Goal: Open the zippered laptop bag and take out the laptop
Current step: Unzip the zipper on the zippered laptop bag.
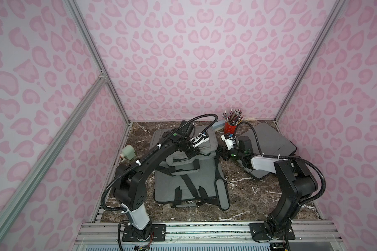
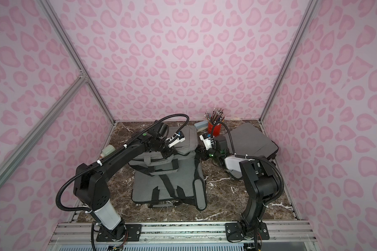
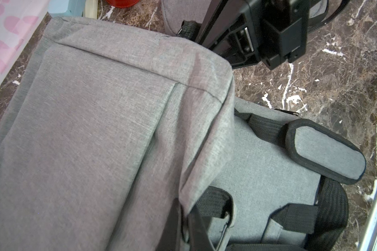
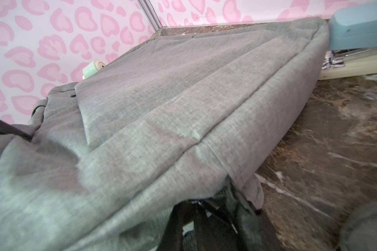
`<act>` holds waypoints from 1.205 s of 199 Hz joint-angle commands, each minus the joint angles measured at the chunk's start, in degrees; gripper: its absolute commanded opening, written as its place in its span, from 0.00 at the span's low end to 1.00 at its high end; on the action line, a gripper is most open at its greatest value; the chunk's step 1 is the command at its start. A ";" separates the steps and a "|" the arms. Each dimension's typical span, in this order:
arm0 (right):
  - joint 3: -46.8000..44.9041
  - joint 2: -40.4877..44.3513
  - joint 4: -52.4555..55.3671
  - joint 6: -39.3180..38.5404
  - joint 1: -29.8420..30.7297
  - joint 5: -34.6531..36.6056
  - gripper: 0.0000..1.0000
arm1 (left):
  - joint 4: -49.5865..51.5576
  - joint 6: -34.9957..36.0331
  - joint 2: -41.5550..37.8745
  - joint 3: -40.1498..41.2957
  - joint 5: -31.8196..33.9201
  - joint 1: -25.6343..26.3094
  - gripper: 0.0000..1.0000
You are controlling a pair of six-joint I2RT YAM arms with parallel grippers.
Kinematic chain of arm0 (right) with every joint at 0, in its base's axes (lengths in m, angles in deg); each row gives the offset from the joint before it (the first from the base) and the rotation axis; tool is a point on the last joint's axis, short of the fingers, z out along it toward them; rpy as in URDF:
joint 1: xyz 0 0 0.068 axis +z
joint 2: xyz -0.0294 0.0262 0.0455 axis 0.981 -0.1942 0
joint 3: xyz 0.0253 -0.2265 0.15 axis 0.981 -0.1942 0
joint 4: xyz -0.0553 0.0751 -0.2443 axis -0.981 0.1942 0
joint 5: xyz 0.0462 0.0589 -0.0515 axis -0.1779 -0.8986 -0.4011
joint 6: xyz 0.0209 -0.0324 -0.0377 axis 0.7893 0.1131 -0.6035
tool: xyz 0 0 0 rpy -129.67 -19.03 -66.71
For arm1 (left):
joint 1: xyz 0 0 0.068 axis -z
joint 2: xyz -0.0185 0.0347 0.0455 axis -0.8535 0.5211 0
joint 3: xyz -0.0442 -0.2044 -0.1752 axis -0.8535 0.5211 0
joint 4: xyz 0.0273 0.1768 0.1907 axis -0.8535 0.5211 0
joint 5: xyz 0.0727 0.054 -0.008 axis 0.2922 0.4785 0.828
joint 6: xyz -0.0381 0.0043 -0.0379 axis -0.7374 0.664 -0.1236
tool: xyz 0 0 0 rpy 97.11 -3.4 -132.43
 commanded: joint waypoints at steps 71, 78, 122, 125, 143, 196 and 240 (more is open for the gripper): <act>-3.73 4.95 -1.01 -2.05 -0.31 -0.75 0.00 | -1.73 0.62 0.52 -0.75 -1.00 -0.53 0.03; -4.20 5.45 -0.89 -2.05 -0.31 -1.00 0.00 | -1.74 0.63 0.68 -0.86 -1.02 -0.55 0.03; -6.55 7.84 0.88 -3.09 -0.13 2.09 0.02 | -1.47 0.51 1.20 -1.39 -1.08 -0.64 0.03; -6.61 7.90 1.19 -3.37 -0.13 2.79 0.05 | -1.48 0.49 1.18 -1.39 -1.16 -0.64 0.03; -6.32 7.59 2.98 -4.73 -0.27 5.85 0.19 | -1.19 0.72 0.84 -1.53 -1.53 -0.72 0.03; -2.88 2.92 1.32 -4.14 -0.27 4.88 0.29 | -0.60 0.99 0.34 -1.83 -2.55 -0.73 0.03; 0.47 -0.46 0.29 -3.55 -0.25 1.03 0.33 | -0.06 1.16 0.36 -2.46 -3.37 -0.81 0.03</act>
